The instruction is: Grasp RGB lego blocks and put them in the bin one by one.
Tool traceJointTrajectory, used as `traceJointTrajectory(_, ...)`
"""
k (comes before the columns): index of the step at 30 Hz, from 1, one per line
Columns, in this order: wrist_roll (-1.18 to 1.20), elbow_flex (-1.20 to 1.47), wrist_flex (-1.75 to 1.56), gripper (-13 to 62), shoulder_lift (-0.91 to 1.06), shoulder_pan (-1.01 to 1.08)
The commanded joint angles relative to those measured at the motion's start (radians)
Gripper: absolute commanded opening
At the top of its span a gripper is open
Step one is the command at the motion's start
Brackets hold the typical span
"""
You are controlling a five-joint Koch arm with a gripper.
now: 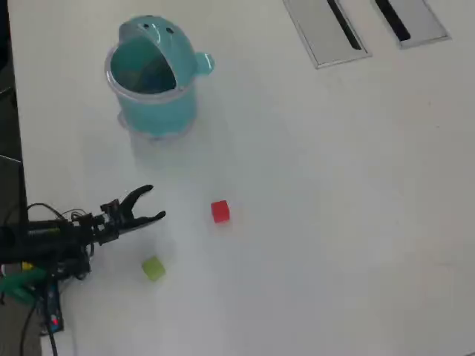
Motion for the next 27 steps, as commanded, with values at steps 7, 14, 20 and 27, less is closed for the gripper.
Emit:
traceJointTrajectory(7,-0.153,-0.239,-0.015,33.0,-0.213,0.075)
traceJointTrajectory(14,-0.206,-0.411,-0.028,33.1,-0.502,0.118)
traceJointTrajectory(20,-0.206,-0.508,-0.11,33.0,-0.699,0.115)
traceJointTrajectory(27,-0.206,-0.617,-0.163,33.0,-0.859,0.11)
